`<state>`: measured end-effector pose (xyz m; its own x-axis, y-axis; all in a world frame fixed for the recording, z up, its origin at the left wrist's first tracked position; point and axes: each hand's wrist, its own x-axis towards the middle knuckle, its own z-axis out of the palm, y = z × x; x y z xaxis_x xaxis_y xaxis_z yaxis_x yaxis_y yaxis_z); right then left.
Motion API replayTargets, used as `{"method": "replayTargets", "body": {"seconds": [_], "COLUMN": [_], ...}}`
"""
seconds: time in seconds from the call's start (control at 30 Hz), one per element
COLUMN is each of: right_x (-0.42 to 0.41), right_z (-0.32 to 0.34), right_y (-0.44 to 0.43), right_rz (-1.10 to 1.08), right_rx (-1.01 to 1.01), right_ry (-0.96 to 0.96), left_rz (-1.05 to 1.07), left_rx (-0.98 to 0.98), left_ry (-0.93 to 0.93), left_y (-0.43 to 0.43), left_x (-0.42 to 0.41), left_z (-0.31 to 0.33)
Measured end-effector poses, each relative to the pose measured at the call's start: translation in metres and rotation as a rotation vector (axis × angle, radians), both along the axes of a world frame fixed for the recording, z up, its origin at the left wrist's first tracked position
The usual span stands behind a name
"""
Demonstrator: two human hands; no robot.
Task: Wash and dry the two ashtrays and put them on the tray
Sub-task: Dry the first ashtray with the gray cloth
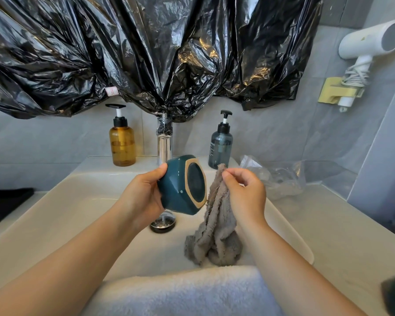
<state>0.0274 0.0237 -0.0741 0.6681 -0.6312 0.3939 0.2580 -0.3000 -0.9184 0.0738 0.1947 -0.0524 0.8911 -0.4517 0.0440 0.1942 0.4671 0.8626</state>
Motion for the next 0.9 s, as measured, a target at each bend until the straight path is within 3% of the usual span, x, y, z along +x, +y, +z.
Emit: {"method": "replayTargets", "body": {"seconds": [0.3, 0.6, 0.9], "right_x": [0.004, -0.002, -0.016], "right_z": [0.001, 0.002, 0.006], "right_y": [0.014, 0.026, 0.029], "right_rz": [0.037, 0.108, 0.419], "right_rx": [-0.081, -0.08, -0.215], "right_ry": [0.072, -0.033, -0.019], "left_rz": [-0.067, -0.072, 0.028], "left_rx": [0.077, 0.114, 0.069], "left_ry": [-0.03, 0.009, 0.017], "left_y": [-0.003, -0.007, -0.002], "left_x": [-0.004, -0.004, 0.001], "left_z": [-0.001, -0.003, -0.001]}}
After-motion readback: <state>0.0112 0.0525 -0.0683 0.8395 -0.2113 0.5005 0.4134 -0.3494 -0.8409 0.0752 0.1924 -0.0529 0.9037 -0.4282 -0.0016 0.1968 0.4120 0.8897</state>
